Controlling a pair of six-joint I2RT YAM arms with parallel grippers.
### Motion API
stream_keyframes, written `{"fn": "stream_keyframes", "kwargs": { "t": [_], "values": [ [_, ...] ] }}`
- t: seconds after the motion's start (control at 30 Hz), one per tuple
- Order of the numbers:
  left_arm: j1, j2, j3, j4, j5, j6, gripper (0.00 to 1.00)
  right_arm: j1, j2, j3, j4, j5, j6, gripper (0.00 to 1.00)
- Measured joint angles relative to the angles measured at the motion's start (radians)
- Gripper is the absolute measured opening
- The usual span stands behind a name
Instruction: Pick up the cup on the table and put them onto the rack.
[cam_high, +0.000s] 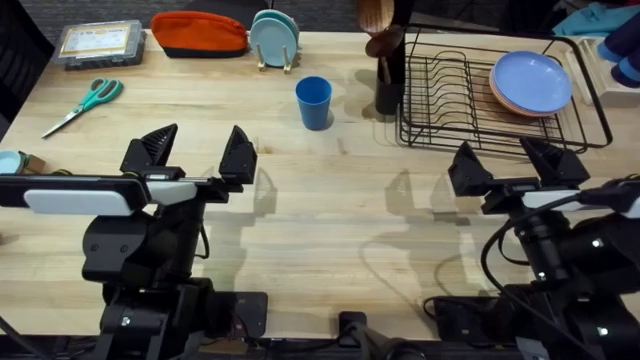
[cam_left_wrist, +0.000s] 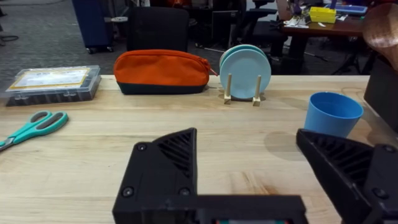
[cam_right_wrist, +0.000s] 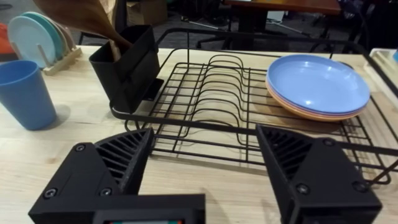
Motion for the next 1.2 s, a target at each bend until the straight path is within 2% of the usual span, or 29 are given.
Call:
{"fn": "stream_keyframes", "kwargs": {
  "t": [0.77,0.83,0.93,1.1,1.13,1.17,1.2],
  "values": [
    [0.0,0.0,0.0,0.022,0.0,-0.001,0.992,0.0,0.0,0.0,-0.003,0.005,0.002,0.992],
    [0.0,0.0,0.021,-0.037,-0.001,-0.001,0.993,0.0,0.0,0.037,-0.087,0.004,0.002,0.992],
    [0.0,0.001,0.08,-0.12,-0.01,-0.001,0.993,0.0,0.0,0.102,-0.226,0.007,0.002,0.992],
    [0.0,0.042,0.228,-0.167,-0.031,-0.001,0.992,0.0,0.002,0.246,-0.352,0.008,0.002,0.992],
    [0.0,0.102,0.329,-0.204,-0.038,-0.002,0.993,0.0,0.004,0.347,-0.398,0.008,0.002,0.992],
    [0.0,0.13,0.367,-0.224,-0.039,-0.001,0.992,0.0,0.011,0.382,-0.419,0.008,0.002,0.992],
    [0.0,0.226,0.484,-0.293,-0.041,-0.002,0.992,0.0,0.064,0.487,-0.487,0.007,0.002,0.993]
  ]
}}
